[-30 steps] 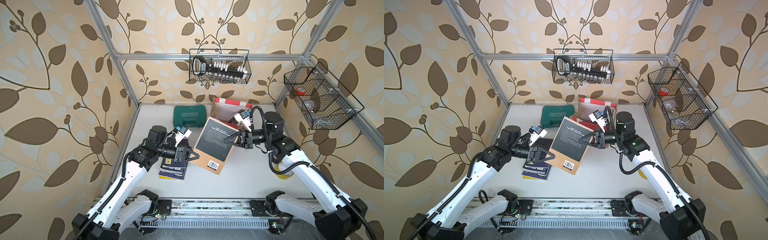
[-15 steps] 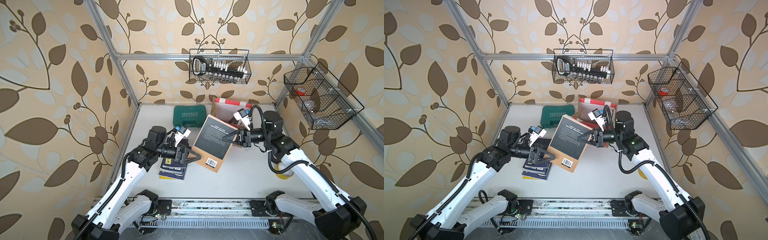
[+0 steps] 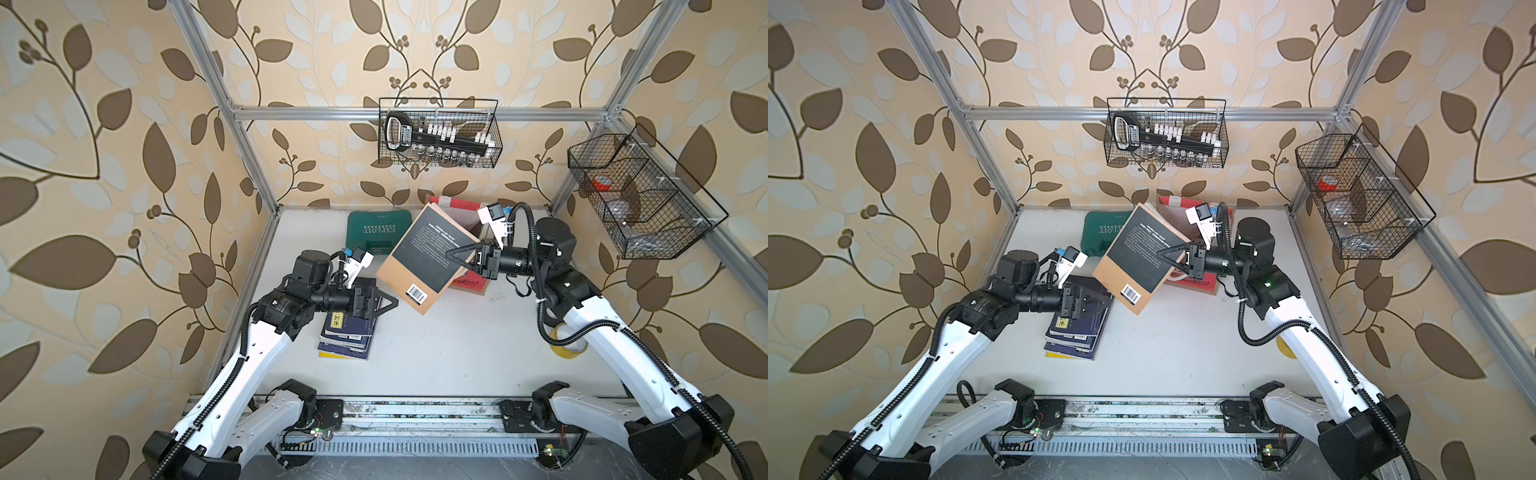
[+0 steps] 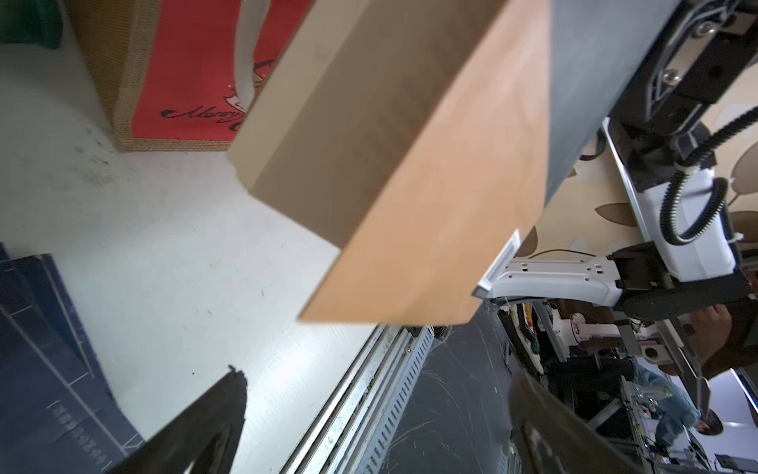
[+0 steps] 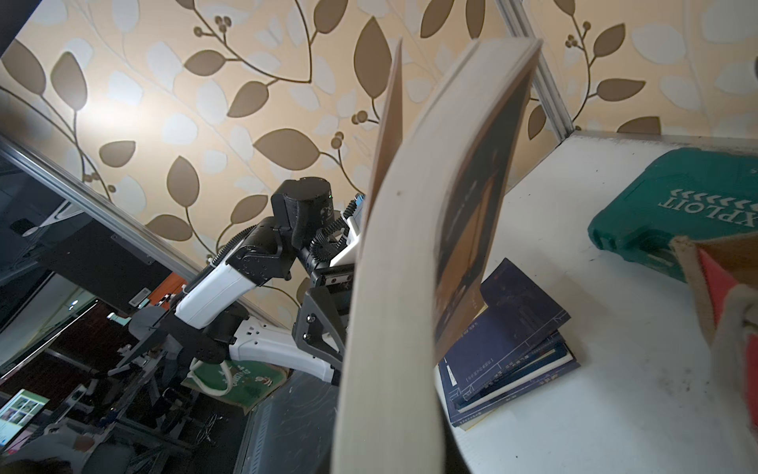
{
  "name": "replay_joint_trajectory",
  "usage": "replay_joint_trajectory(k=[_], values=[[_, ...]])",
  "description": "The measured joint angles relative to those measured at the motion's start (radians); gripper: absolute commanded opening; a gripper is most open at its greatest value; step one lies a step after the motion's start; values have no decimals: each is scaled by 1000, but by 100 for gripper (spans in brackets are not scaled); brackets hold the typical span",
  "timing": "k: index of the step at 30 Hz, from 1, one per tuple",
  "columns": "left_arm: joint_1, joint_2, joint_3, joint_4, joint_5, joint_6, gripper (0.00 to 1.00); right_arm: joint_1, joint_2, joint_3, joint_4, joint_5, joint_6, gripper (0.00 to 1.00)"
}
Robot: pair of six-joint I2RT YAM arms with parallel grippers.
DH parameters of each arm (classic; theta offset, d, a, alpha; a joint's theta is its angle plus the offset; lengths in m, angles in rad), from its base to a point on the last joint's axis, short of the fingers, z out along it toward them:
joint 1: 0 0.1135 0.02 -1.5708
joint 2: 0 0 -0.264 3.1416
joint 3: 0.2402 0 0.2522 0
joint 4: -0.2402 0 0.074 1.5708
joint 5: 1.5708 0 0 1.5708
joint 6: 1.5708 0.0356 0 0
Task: Put the books into the canvas bag
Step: Pick up the book from the book, then place the book in the canvas bag.
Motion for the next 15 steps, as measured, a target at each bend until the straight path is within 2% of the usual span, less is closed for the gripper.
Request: replay_joint_trajectory(k=[7,15], values=[[31,16,4,-24,-127,-7,99,1,8,49,-27,179,-12,0],[65,71,10,-41,-205,-22,99,-1,42,145,-121,573,-59,0]])
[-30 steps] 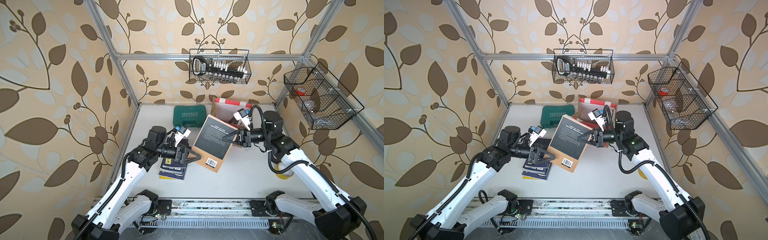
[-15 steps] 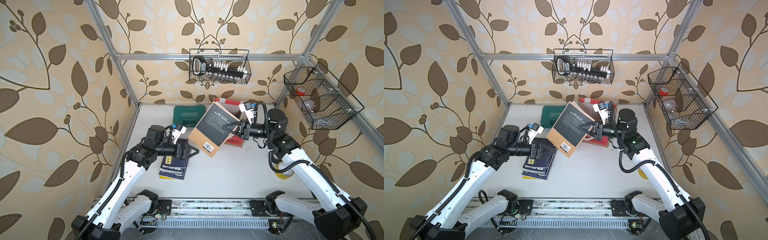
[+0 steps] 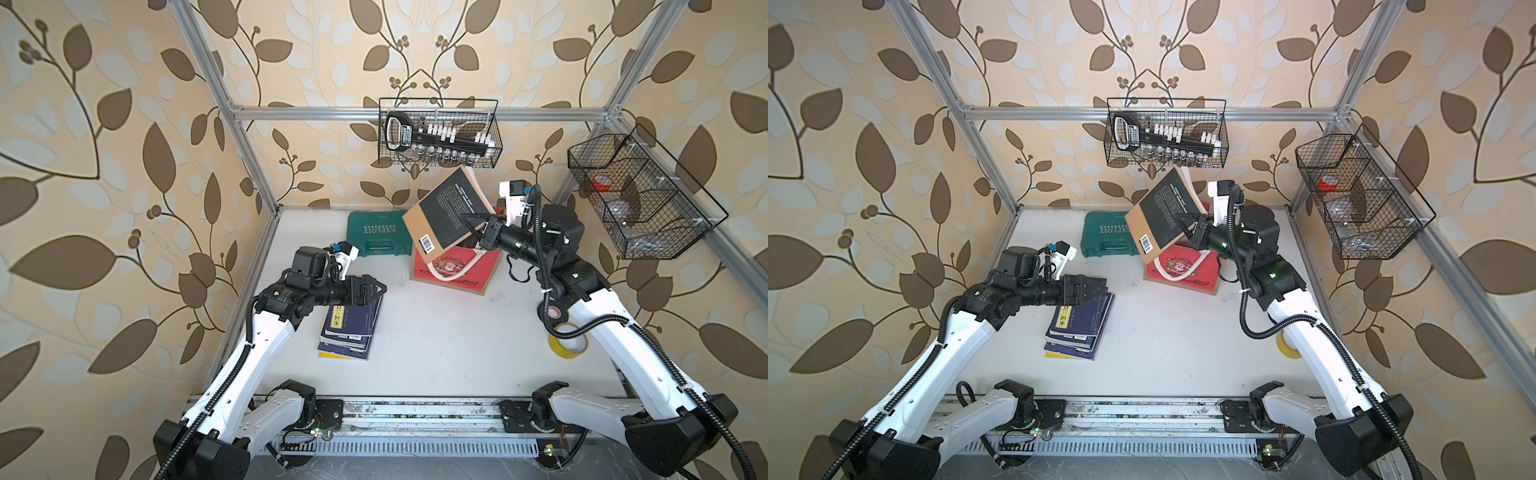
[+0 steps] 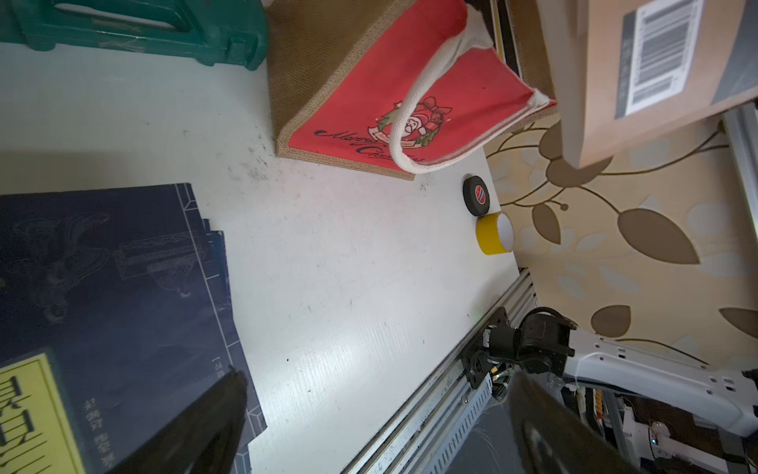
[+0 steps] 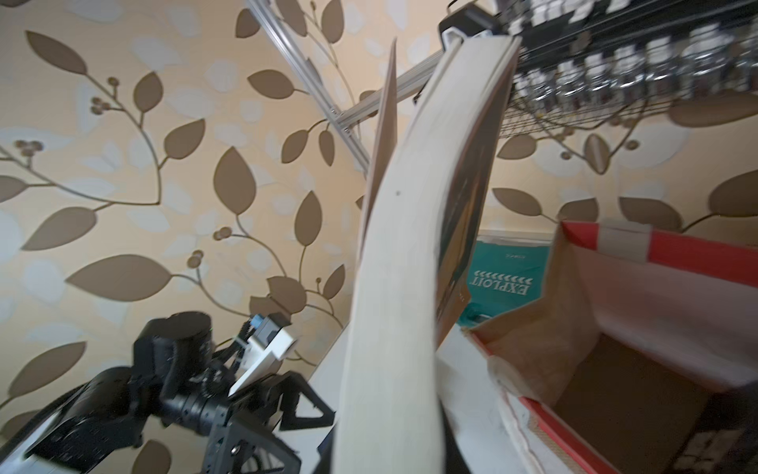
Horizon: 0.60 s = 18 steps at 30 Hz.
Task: Put the books into the canvas bag
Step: Place the book in the canvas bag.
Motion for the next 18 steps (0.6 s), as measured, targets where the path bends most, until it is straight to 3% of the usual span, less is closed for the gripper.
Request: replay_joint_trajectory(k=[8,18], values=[[8,6,0,-11,-10,-1,99,-7,68,23,-25,294,-40,0],[18,6,0,-11,-10,-2,99,-56,69,5,24,421,-40,0]])
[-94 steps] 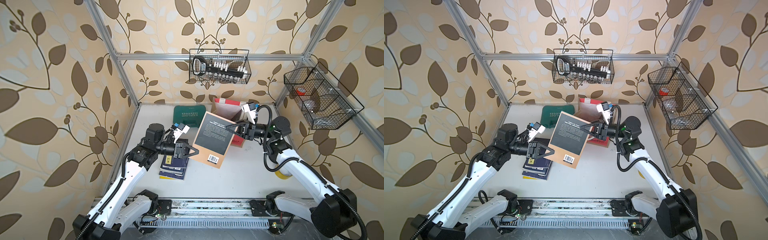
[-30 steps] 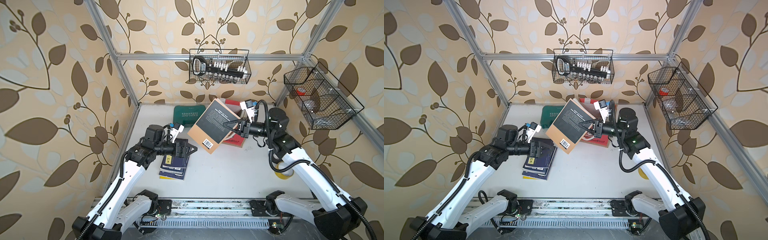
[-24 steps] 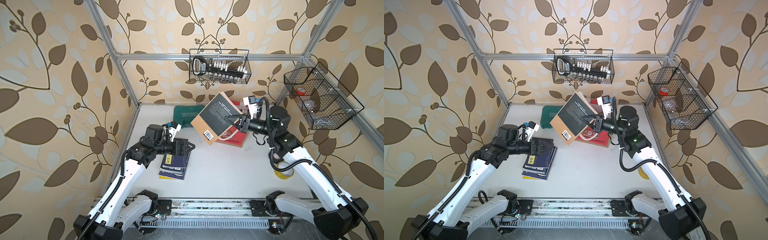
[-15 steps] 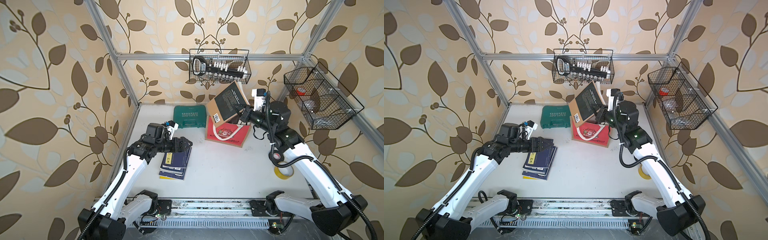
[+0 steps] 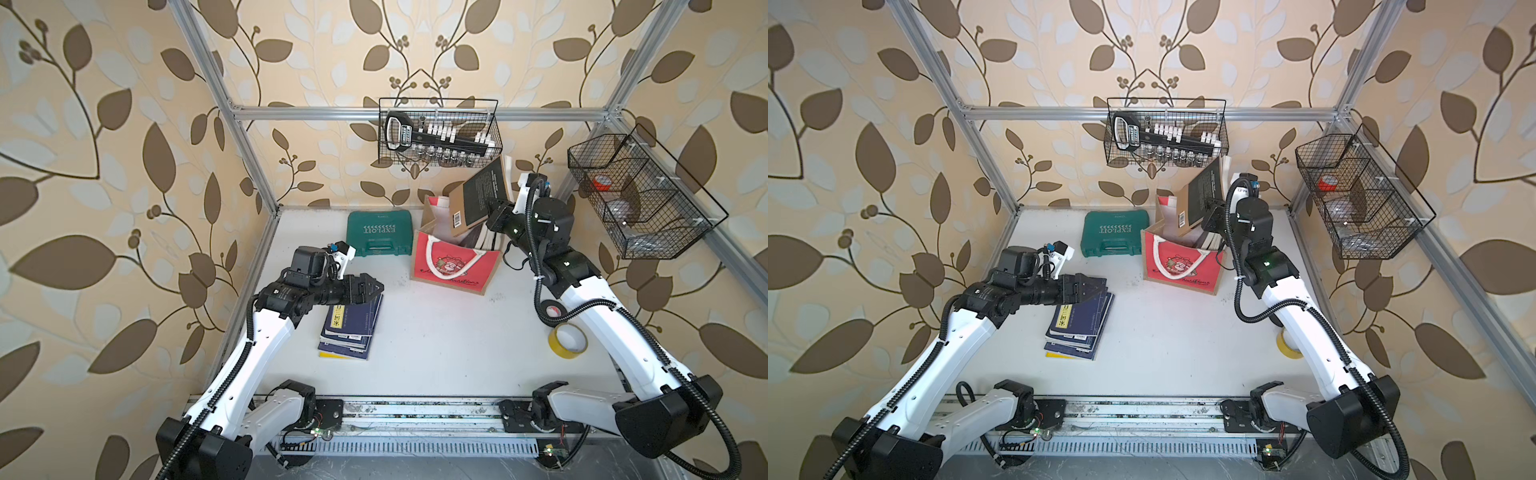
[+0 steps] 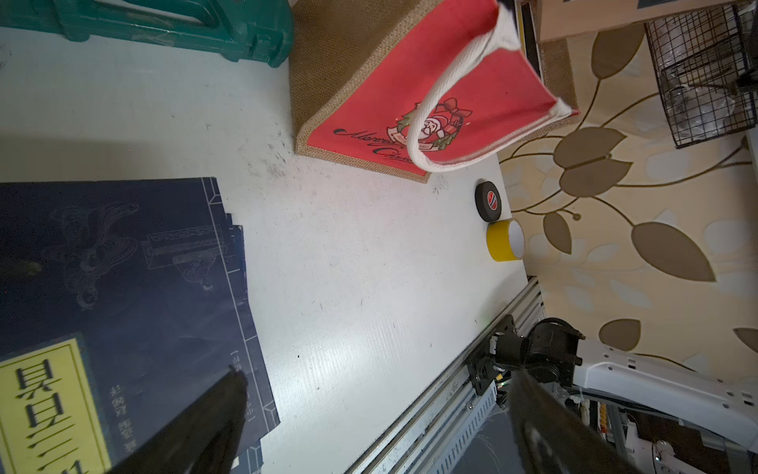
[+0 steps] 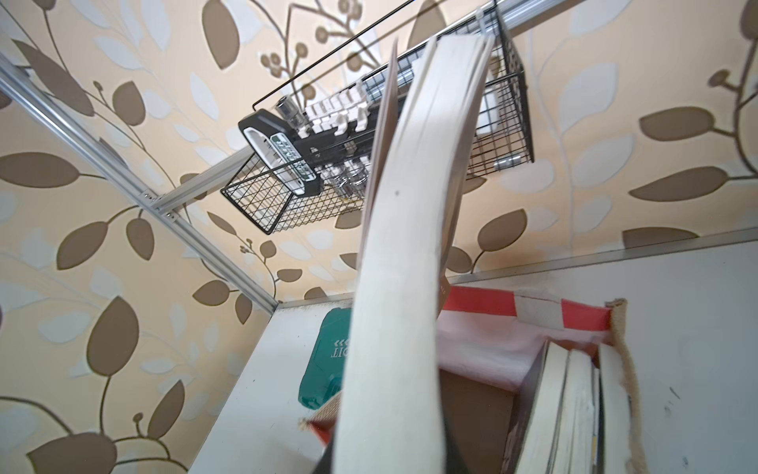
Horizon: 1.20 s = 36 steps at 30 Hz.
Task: Put the books into the canvas bag
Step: Place the book in the canvas bag.
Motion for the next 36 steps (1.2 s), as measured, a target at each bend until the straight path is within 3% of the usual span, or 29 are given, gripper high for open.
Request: replay_joint_trajectory(k=[13,27,36], values=[[13,14,0,0,6,-2,99,-18,-20,-57,42,43,29,0],[20,28,0,1,34,-3,99,40,-24,-159,64,65,68,0],[20,28,0,1,34,-3,99,40,54,-160,61,117,73,0]])
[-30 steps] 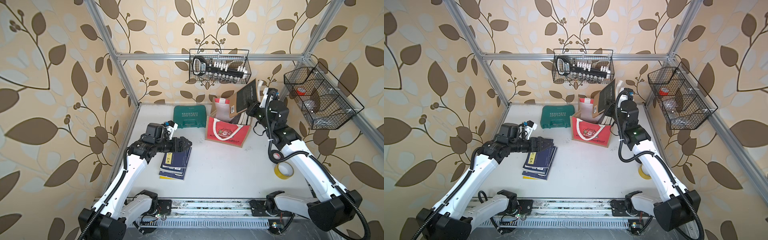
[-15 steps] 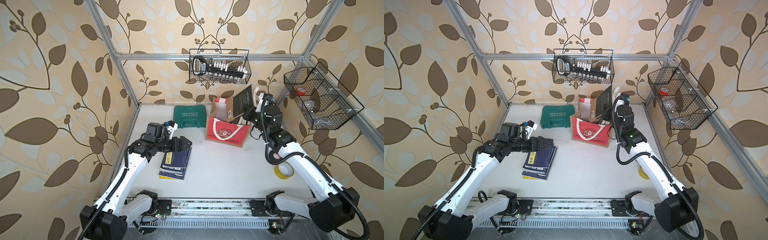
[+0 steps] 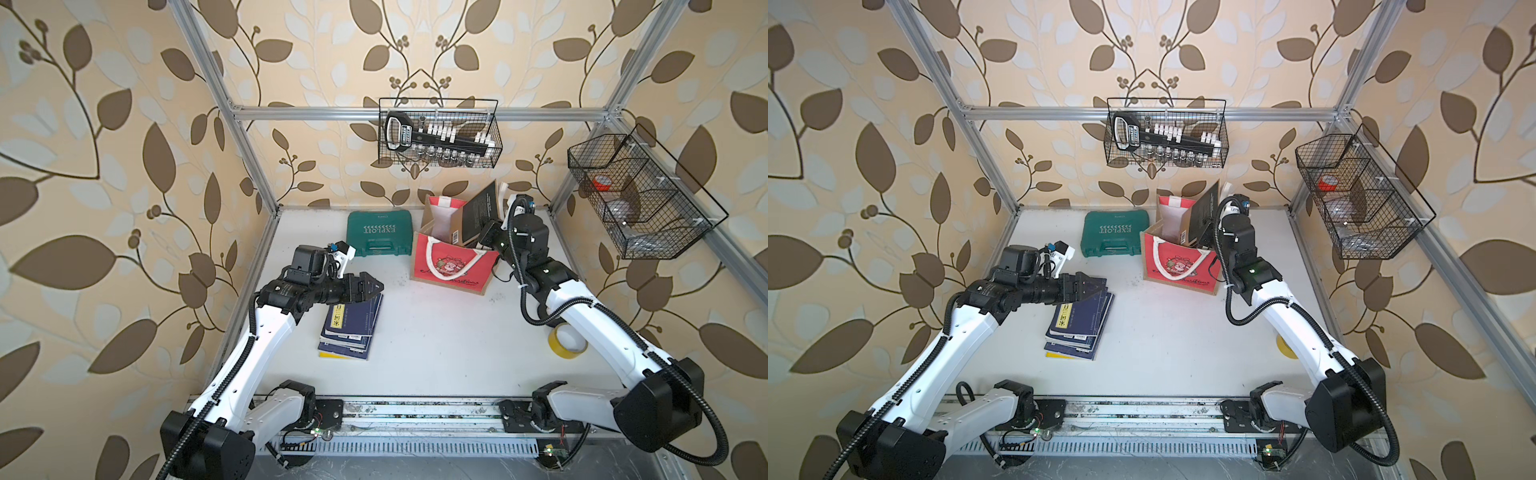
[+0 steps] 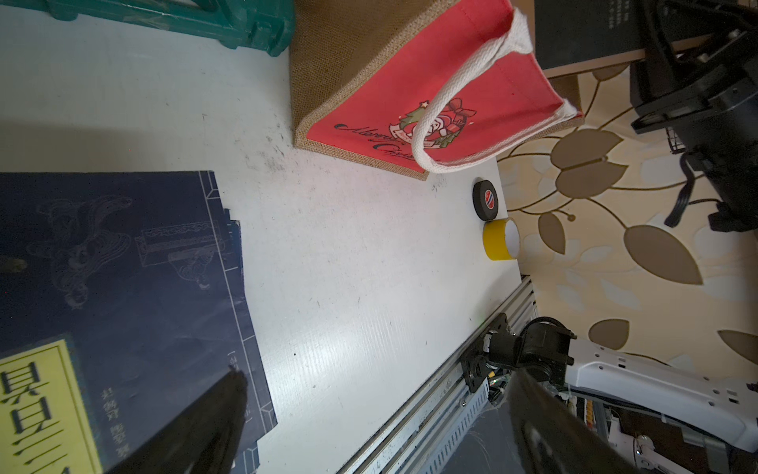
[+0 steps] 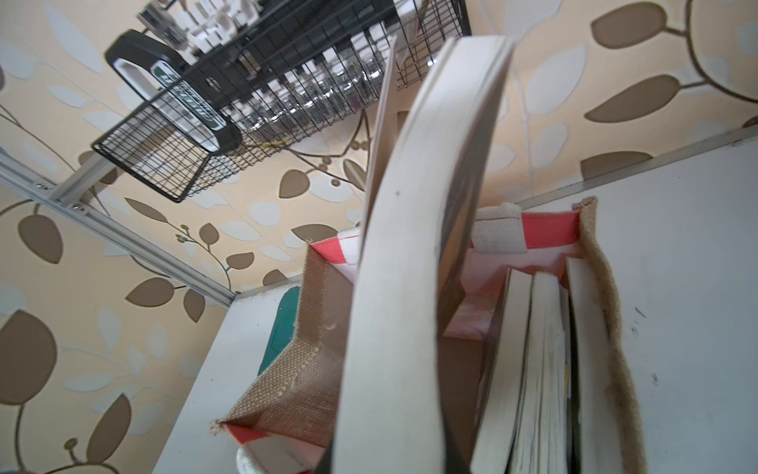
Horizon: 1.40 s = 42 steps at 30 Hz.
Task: Put the books into the canvas bag
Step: Place the book in the canvas bag.
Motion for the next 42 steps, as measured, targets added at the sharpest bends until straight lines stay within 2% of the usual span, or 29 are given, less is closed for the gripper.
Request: replay_joint_trajectory(k=[9,19,25,29,35,42], values=[[0,0,0,0,0,0,99,0,41,0,-49,92,0,0],[6,0,0,0,0,0,99,9,44,0,-57,140,-1,0],[6,0,0,0,1,0,99,26,46,-28,-10,116,-26,0],[6,0,0,0,1,0,99,59,58,-26,51,55,-66,0],[6,0,0,0,0,0,99,92,153,71,89,-31,-67,0],[6,0,0,0,0,0,99,97,264,154,39,27,-22,0]])
